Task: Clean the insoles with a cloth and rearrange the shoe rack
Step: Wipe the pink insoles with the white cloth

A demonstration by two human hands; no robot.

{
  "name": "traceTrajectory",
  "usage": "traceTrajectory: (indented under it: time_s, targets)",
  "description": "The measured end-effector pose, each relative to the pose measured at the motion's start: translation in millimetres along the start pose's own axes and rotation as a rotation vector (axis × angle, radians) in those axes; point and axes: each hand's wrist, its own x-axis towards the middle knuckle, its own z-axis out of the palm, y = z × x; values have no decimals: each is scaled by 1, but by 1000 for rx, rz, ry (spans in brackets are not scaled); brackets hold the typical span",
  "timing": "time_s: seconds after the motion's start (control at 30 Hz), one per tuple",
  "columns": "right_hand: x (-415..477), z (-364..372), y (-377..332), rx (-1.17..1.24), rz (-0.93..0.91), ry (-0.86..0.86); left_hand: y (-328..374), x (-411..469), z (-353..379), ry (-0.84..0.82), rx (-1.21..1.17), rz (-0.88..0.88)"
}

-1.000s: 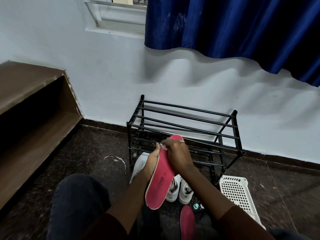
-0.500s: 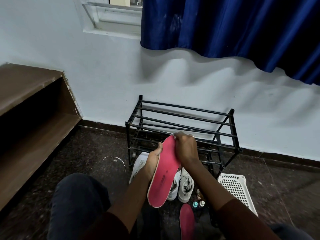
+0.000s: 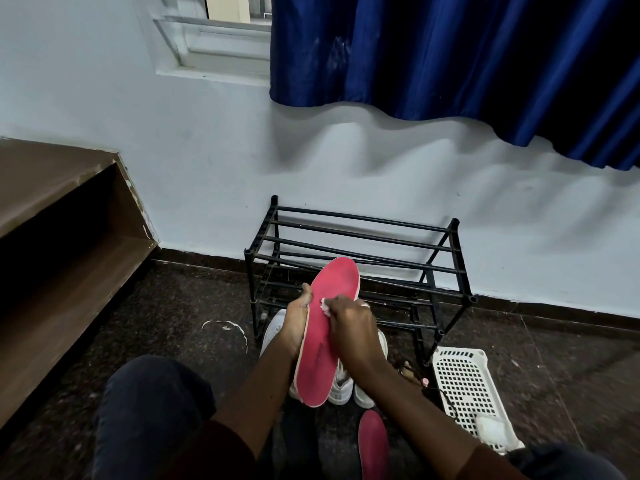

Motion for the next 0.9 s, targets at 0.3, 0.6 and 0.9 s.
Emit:
traceTrajectory:
  time_s: [0.3,0.6,0.9]
  targets:
    - [51,-17,4,32,197,97,0,5,-3,20,-57,25]
    - [-1,-26,-31,45,328,-186,11,22,-4,144,-57,74]
    - [27,-29,-21,46,158,-38,8,14,6,64,-3,25]
